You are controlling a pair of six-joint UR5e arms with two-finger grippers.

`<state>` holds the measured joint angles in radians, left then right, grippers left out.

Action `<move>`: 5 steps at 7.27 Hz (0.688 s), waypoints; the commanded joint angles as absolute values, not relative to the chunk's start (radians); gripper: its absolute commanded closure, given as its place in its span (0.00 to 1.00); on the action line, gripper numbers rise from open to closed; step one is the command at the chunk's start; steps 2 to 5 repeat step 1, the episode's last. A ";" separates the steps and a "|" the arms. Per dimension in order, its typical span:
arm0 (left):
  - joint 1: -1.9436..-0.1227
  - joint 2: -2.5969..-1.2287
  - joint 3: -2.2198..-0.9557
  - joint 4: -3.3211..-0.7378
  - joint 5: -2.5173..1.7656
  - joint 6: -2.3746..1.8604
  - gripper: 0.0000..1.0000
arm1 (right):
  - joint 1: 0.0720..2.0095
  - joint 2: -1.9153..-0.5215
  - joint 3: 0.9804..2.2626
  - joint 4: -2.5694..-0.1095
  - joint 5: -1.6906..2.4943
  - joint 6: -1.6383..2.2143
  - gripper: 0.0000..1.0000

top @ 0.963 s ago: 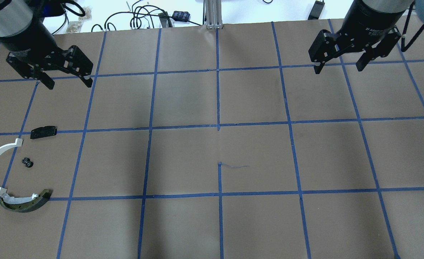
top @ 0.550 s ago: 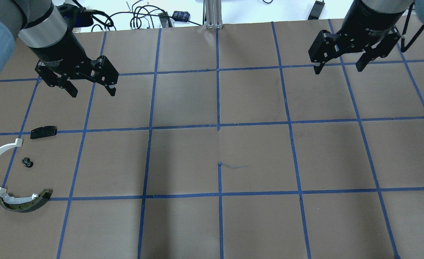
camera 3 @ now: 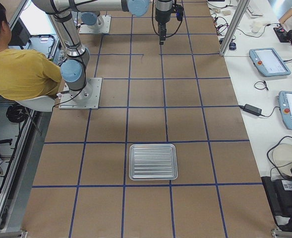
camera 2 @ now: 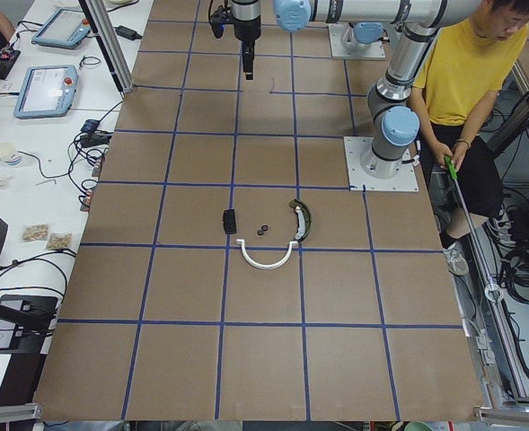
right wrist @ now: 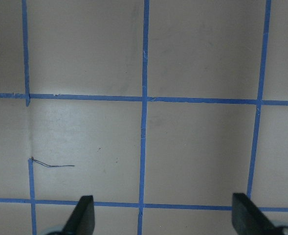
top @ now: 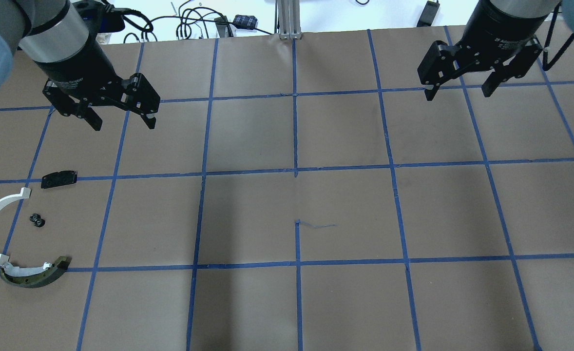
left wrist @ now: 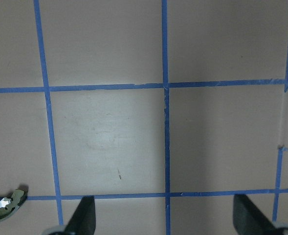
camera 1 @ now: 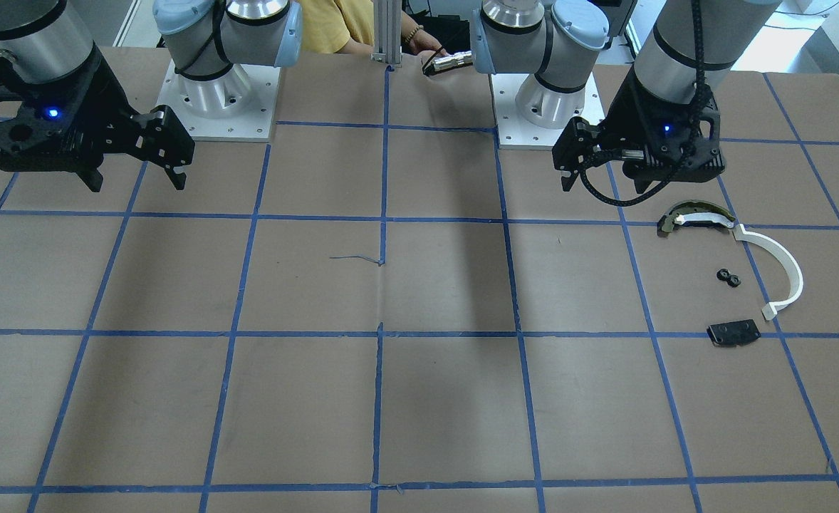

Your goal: Place bearing gear from tray to pile

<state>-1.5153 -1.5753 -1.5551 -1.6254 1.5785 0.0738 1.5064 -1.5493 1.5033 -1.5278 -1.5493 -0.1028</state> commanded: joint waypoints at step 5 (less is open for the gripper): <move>-1.516 -1.575 -1.557 -1.631 1.604 0.077 0.00 | 1.506 -1.549 1.503 -1.528 -1.549 -0.101 0.00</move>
